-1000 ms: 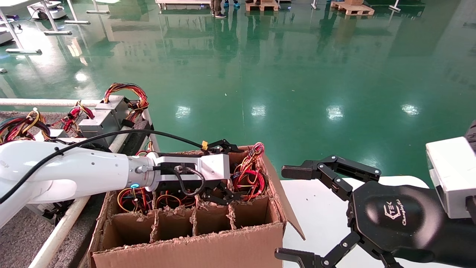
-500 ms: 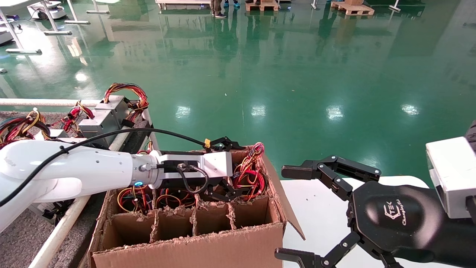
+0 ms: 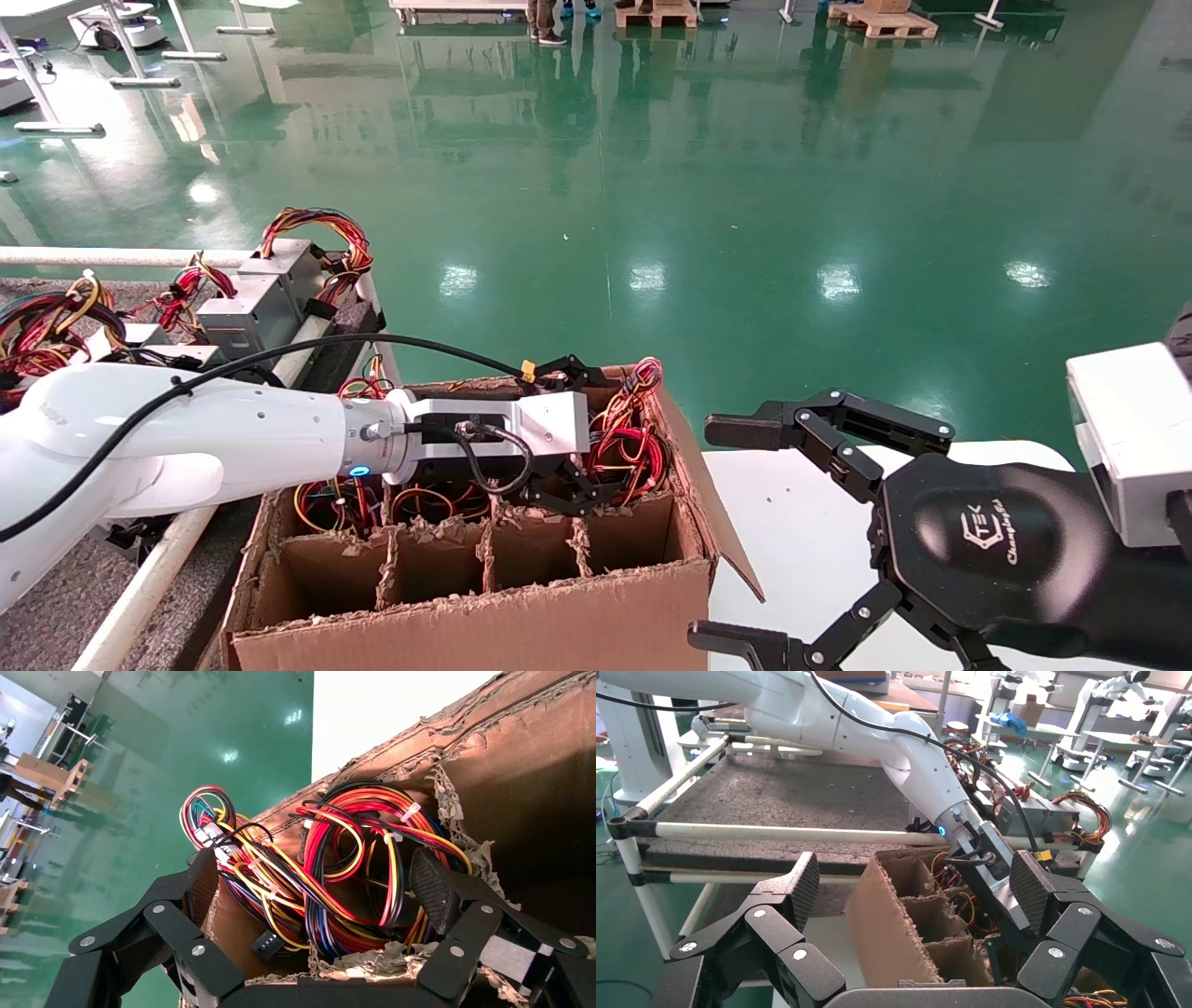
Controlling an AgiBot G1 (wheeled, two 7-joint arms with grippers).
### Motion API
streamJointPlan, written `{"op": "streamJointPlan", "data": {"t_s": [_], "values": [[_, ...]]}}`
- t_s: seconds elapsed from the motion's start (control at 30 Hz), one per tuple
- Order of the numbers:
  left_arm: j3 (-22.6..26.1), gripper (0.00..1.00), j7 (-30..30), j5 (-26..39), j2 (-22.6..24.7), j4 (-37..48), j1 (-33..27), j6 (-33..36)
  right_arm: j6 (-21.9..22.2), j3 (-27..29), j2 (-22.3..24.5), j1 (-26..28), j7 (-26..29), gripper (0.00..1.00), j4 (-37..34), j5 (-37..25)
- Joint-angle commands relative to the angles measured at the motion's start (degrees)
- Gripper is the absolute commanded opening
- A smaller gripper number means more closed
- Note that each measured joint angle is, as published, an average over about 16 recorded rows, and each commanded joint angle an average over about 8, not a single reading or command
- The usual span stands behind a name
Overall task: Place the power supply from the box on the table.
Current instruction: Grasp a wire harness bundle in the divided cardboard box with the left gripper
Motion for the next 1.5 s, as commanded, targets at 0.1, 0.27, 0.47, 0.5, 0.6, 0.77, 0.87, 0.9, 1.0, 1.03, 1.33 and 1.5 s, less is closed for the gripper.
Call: {"op": "streamJointPlan", "data": {"t_s": [0.1, 0.27, 0.47, 0.5, 0.6, 0.77, 0.87, 0.9, 1.0, 1.03, 1.33, 1.5], "values": [[0.2, 1.0, 0.28, -0.38, 0.3, 0.81, 0.05, 0.32, 0.0, 0.0, 0.0, 0.0, 0.0, 1.0, 0.0, 0.0], [0.38, 0.93, 0.65, -0.73, 0.62, 1.7, 0.0, 0.68, 0.0, 0.0, 0.0, 0.0, 0.0, 1.0, 0.0, 0.0], [0.55, 0.18, 1.21, -1.08, 0.97, 2.68, -0.09, 1.09, 0.0, 0.0, 0.0, 0.0, 0.0, 1.0, 0.0, 0.0], [0.57, 0.05, 1.33, -1.13, 1.03, 2.84, -0.1, 1.14, 0.0, 0.0, 0.0, 0.0, 0.0, 1.0, 0.0, 0.0], [0.63, 0.0, 1.72, -1.26, 1.22, 3.31, -0.15, 1.3, 0.0, 0.0, 0.0, 0.0, 0.0, 1.0, 0.0, 0.0], [0.7, 0.0, 2.51, -1.46, 1.54, 4.09, -0.23, 1.51, 0.0, 0.0, 0.0, 0.0, 0.0, 1.0, 0.0, 0.0], [0.71, 0.0, 3.03, -1.61, 1.75, 4.64, -0.31, 1.6, 0.0, 0.0, 0.0, 0.0, 0.0, 1.0, 0.0, 0.0], [0.72, 0.0, 3.2, -1.66, 1.83, 4.84, -0.35, 1.62, 0.0, 0.0, 0.0, 0.0, 0.0, 1.0, 0.0, 0.0], [0.72, 0.0, 3.73, -1.81, 2.06, 5.42, -0.48, 1.67, 0.0, 0.0, 0.0, 0.0, 0.0, 1.0, 0.0, 0.0], [0.72, 0.0, 3.92, -1.87, 2.15, 5.62, -0.53, 1.69, 0.0, 0.0, 0.0, 0.0, 0.0, 1.0, 0.0, 0.0], [0.72, 0.0, 5.64, -2.42, 2.99, 7.33, -0.91, 1.97, 0.0, 0.0, 0.0, 0.0, 0.0, 1.0, 0.0, 0.0], [0.63, 0.0, 6.46, -2.82, 3.44, 8.15, -1.14, 2.28, 0.0, 0.0, 0.0, 0.0, 0.0, 1.0, 0.0, 0.0]]}}
